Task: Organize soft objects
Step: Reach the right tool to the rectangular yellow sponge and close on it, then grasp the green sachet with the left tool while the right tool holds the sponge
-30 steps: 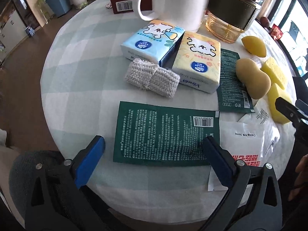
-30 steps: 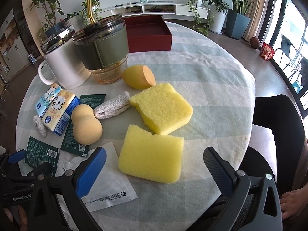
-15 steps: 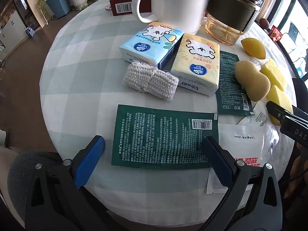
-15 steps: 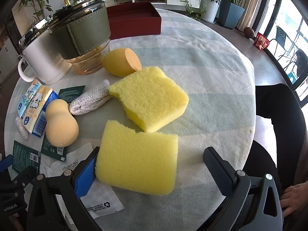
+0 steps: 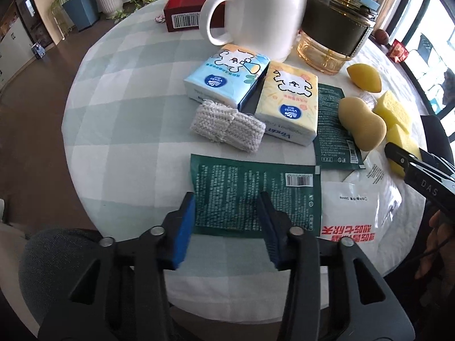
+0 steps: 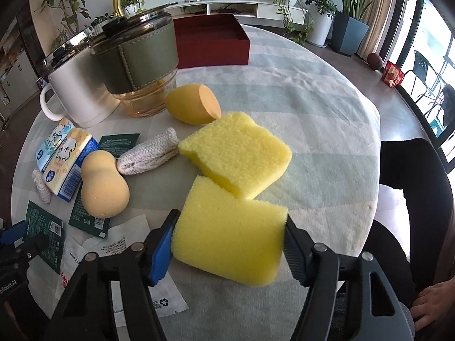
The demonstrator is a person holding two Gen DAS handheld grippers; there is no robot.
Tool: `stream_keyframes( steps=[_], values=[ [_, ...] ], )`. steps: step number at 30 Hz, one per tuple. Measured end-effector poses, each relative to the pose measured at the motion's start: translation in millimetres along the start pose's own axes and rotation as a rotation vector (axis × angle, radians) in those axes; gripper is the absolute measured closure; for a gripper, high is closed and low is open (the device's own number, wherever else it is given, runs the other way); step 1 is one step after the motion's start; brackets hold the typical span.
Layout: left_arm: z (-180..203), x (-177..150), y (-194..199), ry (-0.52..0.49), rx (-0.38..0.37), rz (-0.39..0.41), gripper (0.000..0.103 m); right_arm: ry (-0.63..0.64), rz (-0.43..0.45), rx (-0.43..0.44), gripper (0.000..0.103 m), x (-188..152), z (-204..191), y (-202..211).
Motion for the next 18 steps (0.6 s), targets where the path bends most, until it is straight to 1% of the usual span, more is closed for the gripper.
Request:
stream_keyframes(
  steps=[4,5,8,11,13,15,17,18],
  values=[
    [1.1,1.6,-0.5,-0.031,0.014,-0.004,0.069,0.012,0.013,0.003,0.039,0.1,-1.9,1.3],
    [1.8,1.5,-0.5,-0.021,-0.005,-0.001,0.069,0.013,0.015,0.005,0.04,0.2,-1.9,1.2],
    [4.4,1.5,-1.0,-0.026,-0.028,-0.004,0.062,0.014,0.019,0.01,0.04,0.0,-1.2,1.2],
    [6.9,0.8,-1.2,-0.006,-0.066,-0.039,0.049,0.025,0.021,0.007,0.039,-0.5,-1.4,1.1],
    [11.5,0.7,-2.7,-0.008,-0.07,-0.075,0.04,0.015,0.02,0.014,0.037,-0.3,0.5,0.5],
    [22.2,-1.0,-5.4,-0.022,-0.087,-0.095,0.019,0.011,0.02,0.019,0.036,-0.3,1.1,0.3],
    [34.7,-5.3,-7.5,-0.061,-0.061,-0.108,0.013,0.012,0.018,0.022,0.034,0.2,1.1,-0.6],
    [40.0,-6.8,-8.8,-0.075,-0.058,-0.112,0.006,0.014,0.017,0.023,0.034,0.2,1.0,-0.7]
  ],
)
Point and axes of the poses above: each gripper's, at about its wrist camera, not at the fingertips, and y roughly against the way its jaws point, z to its right, x to its top, the point moved 5 cm from there along -y, roughly the way its jaws point, and after that the axes turned 2 degrees about -z, right-handed, at the moved point
